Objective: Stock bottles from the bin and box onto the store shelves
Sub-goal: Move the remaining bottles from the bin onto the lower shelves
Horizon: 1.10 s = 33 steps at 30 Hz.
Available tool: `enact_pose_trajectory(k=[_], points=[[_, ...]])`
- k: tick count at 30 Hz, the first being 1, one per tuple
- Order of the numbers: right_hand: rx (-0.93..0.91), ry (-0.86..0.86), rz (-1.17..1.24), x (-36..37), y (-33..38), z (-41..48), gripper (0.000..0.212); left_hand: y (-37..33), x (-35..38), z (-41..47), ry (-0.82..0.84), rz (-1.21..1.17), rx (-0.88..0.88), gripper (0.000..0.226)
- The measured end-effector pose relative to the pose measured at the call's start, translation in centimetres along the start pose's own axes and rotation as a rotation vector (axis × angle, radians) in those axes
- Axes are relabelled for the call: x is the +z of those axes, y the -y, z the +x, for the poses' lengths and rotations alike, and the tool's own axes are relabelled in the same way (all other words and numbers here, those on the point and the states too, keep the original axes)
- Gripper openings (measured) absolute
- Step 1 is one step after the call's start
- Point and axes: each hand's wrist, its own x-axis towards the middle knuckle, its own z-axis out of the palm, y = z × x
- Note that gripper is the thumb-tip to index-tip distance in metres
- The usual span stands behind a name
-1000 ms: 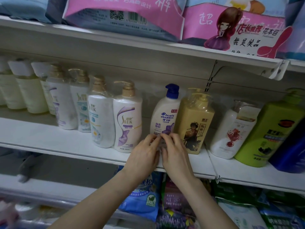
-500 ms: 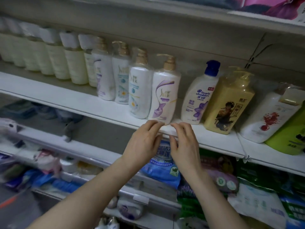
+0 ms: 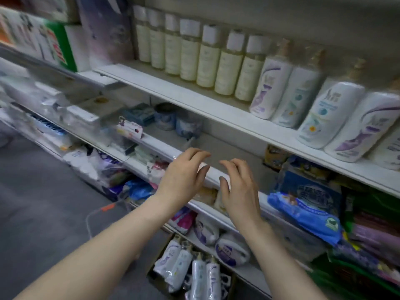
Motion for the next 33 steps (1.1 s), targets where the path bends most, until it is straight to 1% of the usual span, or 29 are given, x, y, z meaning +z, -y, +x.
enact_pose_trajectory(k=[3,6,8,13,17,21,25,28,31,33], points=[[-0.032,0.064,0.069,4.4,5.0,0.5,0.042,5.1,-3.9,-2.7,0.004,0.042,-0.043,0.027],[-0.079,0.118,0.14,8.6,9.5,1.1,0.04,9.7,-7.4,-5.3,0.016,0.102,-0.139,0.031],[-0.121,0.158,0.19,11.2,12.3,1.6,0.039,12.7,-9.4,-6.9,0.01,0.143,-0.198,0.029],[-0.187,0.257,0.226,16.6,16.8,3.1,0.042,18.4,-12.4,-8.8,0.018,0.196,-0.31,0.034],[-0.207,0.329,0.25,21.3,18.7,5.0,0.042,22.9,-13.1,-9.3,0.009,0.246,-0.373,0.029],[-0.206,0.392,0.267,26.5,19.9,7.4,0.042,28.0,-13.0,-8.6,0.01,0.254,-0.414,0.032],[-0.208,0.461,0.312,32.1,20.6,9.6,0.04,33.6,-12.3,-8.0,0.056,0.231,-0.486,0.032],[-0.198,0.532,0.292,35.8,20.6,10.3,0.042,37.5,-11.2,-8.3,0.108,0.204,-0.554,0.031],[-0.172,0.626,0.277,39.5,20.5,10.0,0.046,40.9,-10.0,-9.4,0.166,0.169,-0.614,0.045],[-0.149,0.682,0.252,42.1,20.4,9.4,0.046,43.3,-9.0,-10.6,0.204,0.151,-0.646,0.042]])
